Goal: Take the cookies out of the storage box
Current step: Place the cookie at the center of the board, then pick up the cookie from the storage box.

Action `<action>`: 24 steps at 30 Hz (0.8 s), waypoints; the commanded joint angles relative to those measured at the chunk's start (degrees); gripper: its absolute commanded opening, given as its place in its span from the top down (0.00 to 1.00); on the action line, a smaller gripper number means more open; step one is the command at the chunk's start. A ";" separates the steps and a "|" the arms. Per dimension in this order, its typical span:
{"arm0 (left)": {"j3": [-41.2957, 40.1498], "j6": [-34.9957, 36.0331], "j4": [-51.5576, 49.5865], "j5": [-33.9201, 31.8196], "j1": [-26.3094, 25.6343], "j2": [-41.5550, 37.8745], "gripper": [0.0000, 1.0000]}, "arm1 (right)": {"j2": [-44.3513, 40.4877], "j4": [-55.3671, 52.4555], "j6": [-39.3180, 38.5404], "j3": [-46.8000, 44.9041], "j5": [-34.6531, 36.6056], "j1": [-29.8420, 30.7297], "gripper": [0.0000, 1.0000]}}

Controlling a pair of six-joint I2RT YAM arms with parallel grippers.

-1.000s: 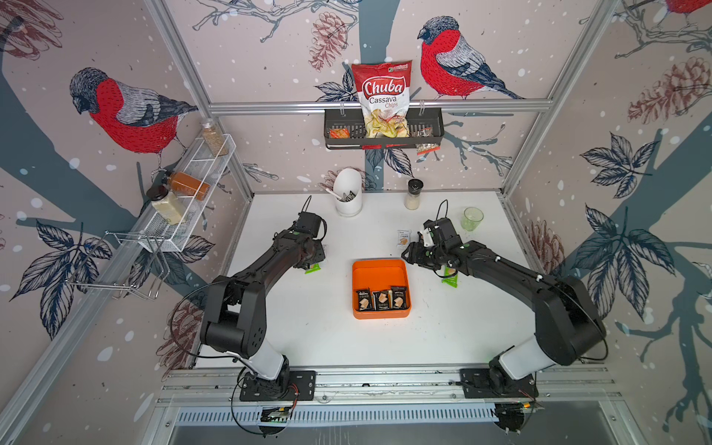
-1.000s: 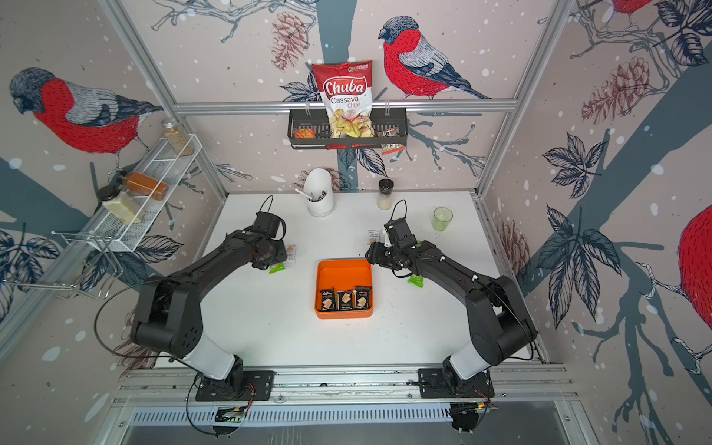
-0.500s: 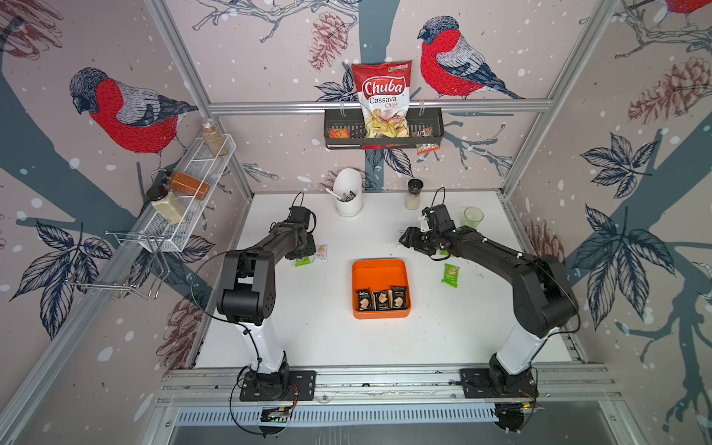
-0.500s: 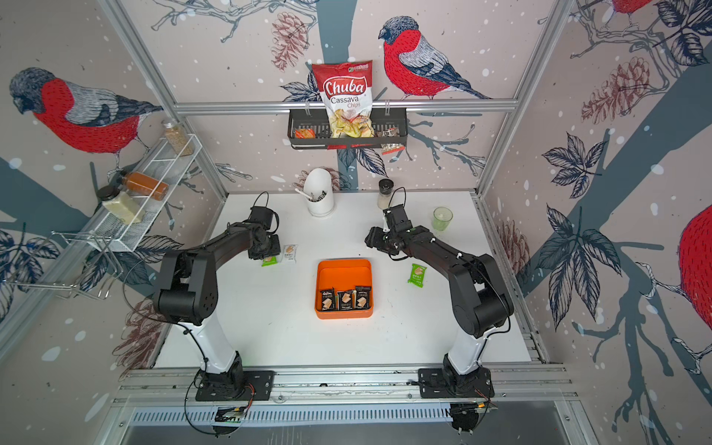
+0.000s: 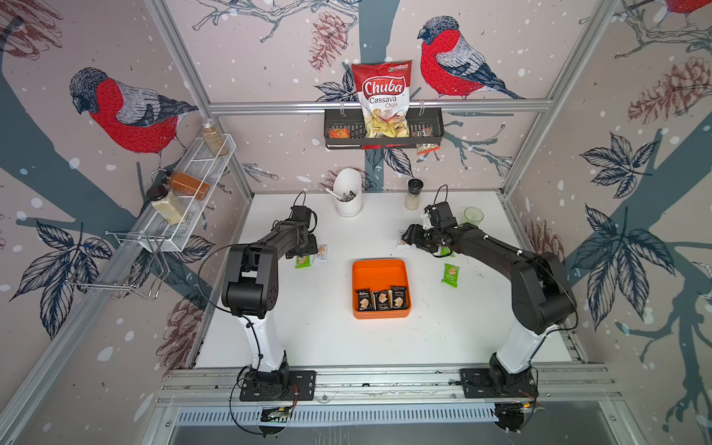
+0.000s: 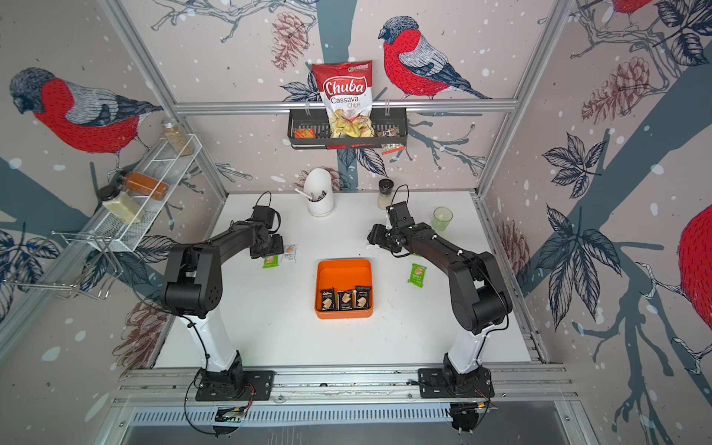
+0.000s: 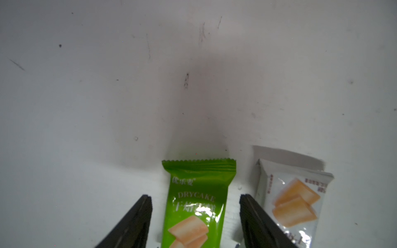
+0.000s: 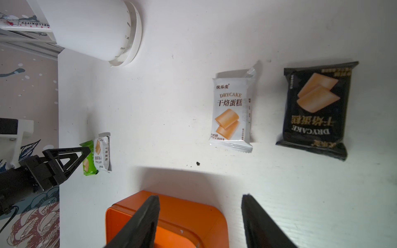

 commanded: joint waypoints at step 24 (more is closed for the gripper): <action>-21.58 -27.81 -1.27 9.59 -19.89 -34.94 0.30 | -14.45 -0.64 -1.98 -14.35 -1.78 0.56 0.34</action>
